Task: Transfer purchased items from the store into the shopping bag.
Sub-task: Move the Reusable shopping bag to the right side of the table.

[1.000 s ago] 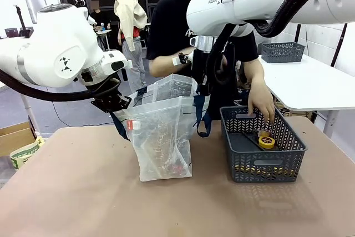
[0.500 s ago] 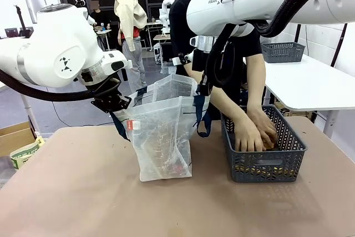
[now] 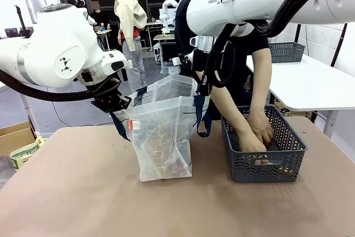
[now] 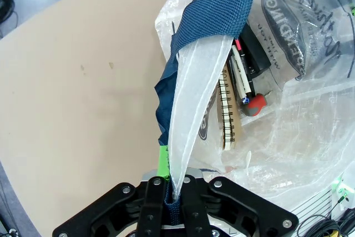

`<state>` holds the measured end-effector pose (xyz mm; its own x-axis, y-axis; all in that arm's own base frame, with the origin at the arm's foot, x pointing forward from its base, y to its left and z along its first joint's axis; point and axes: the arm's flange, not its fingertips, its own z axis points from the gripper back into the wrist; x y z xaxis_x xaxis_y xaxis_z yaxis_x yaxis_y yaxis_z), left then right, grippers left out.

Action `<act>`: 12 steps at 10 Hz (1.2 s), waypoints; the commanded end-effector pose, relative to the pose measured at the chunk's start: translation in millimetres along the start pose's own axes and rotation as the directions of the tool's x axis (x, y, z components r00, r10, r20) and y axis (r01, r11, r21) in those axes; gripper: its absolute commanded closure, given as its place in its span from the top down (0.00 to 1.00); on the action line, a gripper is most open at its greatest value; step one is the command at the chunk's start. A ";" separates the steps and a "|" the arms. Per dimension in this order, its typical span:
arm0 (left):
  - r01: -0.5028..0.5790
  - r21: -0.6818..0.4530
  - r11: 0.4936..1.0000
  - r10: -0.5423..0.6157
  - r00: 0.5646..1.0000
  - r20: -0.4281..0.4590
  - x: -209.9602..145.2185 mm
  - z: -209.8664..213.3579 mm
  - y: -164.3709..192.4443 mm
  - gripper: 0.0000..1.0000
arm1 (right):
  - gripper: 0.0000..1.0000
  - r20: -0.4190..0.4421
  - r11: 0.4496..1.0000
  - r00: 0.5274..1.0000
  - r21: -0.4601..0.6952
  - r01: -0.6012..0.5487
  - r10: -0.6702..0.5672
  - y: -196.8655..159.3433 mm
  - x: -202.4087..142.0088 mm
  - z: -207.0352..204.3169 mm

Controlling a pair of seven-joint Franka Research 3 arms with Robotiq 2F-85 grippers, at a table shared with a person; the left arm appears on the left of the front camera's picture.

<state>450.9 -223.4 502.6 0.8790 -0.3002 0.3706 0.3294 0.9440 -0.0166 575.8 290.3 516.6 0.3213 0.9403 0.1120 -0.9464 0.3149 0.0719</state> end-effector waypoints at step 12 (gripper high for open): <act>0.005 0.005 1.000 -0.005 1.000 0.004 0.2 0.8 0.5 0.00 | 0.00 -0.001 1.000 1.000 0.001 0.003 -0.003 -0.3 -0.7 -0.6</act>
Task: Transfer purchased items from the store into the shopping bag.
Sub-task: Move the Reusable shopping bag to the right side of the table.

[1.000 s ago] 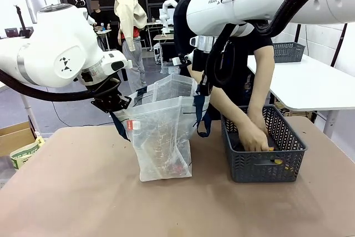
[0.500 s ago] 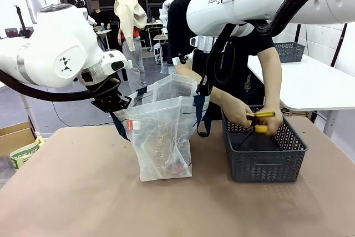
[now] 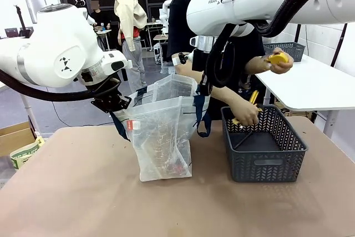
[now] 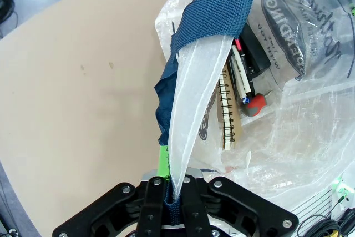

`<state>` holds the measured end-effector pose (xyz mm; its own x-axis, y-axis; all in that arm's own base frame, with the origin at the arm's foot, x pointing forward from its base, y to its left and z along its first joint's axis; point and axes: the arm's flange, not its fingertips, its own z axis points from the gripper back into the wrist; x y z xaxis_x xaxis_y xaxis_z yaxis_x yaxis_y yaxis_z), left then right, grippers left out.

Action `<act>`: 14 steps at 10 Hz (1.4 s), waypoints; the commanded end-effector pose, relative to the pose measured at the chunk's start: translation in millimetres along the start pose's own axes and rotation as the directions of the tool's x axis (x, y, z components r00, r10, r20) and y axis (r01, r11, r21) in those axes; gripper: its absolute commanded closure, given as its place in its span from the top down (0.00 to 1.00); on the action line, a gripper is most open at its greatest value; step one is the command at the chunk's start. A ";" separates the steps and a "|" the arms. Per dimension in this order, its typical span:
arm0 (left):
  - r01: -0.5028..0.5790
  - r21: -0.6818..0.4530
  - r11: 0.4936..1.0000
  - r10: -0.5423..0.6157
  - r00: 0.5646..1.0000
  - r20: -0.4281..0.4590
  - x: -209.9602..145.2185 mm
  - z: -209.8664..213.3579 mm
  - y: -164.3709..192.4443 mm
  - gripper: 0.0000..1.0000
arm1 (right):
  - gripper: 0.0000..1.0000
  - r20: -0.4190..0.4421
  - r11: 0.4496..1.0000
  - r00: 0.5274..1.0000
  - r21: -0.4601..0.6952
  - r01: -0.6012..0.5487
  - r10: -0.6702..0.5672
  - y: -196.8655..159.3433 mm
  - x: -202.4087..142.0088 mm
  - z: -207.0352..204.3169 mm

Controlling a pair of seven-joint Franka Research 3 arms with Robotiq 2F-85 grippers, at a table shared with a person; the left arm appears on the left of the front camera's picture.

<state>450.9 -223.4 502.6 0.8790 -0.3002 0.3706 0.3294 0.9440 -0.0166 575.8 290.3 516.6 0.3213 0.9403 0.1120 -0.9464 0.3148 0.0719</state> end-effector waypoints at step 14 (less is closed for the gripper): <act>0.005 0.005 1.000 -0.005 1.000 0.004 0.2 0.8 0.5 0.00 | 0.00 -0.001 1.000 1.000 0.001 0.003 -0.003 -0.3 -0.7 -0.6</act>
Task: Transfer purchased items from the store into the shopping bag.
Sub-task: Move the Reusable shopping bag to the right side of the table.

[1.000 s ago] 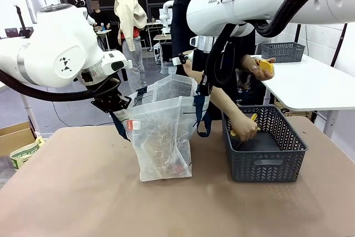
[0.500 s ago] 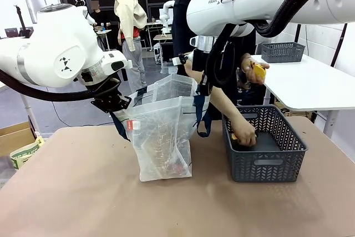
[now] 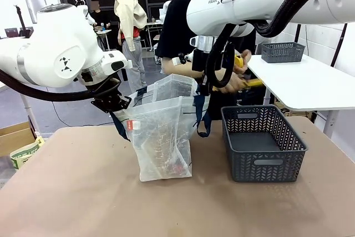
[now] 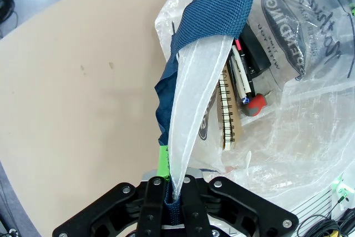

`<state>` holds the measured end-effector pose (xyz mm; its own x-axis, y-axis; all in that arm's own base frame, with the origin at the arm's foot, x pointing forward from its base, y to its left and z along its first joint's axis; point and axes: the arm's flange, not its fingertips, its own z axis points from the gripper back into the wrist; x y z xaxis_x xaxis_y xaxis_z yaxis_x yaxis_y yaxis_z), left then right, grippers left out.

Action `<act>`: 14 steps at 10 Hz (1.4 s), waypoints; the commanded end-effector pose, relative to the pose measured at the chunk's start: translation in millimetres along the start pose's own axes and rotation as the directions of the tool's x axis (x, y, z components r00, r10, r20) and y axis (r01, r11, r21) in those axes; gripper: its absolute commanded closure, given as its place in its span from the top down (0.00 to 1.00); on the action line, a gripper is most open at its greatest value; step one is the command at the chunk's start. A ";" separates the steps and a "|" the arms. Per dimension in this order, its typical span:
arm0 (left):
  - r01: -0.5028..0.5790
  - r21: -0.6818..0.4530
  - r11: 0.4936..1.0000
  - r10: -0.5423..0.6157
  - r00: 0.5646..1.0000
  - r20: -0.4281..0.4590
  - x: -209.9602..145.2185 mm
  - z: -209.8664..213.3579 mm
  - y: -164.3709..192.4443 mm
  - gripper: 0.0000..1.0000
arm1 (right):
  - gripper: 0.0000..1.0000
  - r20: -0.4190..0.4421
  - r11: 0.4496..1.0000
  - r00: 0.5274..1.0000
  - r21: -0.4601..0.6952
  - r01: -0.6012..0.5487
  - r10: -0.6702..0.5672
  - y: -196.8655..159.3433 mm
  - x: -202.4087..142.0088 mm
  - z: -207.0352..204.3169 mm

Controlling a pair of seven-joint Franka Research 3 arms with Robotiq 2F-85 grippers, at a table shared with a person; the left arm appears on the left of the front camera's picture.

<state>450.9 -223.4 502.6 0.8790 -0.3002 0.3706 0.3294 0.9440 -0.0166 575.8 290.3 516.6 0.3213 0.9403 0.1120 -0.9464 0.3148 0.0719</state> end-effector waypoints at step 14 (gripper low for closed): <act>0.005 0.005 1.000 -0.005 1.000 0.004 0.2 0.8 0.5 0.00 | 0.00 -0.001 1.000 1.000 0.001 0.003 -0.003 -0.3 -0.7 -0.6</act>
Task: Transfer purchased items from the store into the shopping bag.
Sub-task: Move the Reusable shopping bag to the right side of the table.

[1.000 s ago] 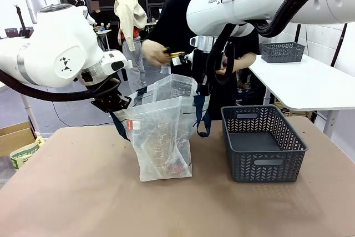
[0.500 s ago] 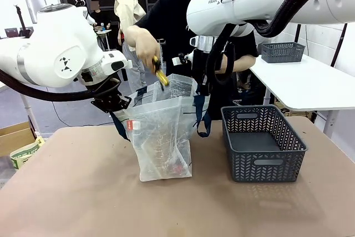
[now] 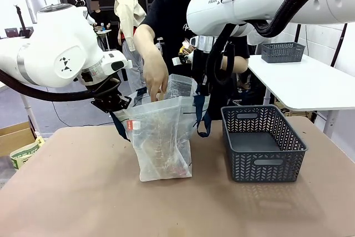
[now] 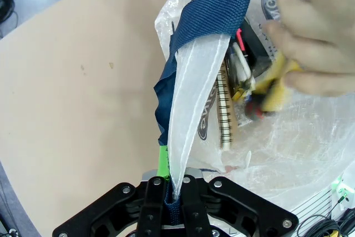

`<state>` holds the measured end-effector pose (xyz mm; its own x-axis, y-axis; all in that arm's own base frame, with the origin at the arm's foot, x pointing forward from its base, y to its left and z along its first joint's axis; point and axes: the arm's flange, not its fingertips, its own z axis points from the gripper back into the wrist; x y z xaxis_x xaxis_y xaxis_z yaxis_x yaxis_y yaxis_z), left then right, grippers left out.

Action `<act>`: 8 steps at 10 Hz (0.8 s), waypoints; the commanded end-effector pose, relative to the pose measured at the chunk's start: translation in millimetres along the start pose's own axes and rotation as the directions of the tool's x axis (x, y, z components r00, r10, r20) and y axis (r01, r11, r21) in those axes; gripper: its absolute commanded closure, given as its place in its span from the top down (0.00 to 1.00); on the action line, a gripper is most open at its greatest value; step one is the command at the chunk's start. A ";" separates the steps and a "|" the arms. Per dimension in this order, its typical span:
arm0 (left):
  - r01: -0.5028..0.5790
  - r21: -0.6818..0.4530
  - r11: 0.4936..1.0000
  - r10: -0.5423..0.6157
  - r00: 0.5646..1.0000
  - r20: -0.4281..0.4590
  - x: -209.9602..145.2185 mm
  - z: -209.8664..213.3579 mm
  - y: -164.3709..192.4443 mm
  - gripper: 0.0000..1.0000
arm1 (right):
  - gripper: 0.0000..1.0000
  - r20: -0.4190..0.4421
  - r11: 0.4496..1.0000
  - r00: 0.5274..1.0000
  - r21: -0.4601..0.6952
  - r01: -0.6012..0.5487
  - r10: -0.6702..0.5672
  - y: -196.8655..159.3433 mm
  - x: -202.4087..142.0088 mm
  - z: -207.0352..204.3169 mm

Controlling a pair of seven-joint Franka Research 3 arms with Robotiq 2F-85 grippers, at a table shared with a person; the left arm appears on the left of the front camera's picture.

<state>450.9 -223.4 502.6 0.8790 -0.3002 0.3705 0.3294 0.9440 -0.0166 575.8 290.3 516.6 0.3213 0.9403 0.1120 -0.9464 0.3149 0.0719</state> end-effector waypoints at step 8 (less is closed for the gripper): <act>0.005 0.005 1.000 -0.005 1.000 0.004 0.2 0.8 0.5 0.00 | 0.00 -0.001 1.000 1.000 0.001 0.003 -0.003 -0.3 -0.7 -0.6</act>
<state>450.9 -223.4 502.6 0.8790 -0.3002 0.3705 0.3294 0.9440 -0.0166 575.8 290.3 516.6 0.3213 0.9403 0.1120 -0.9464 0.3148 0.0719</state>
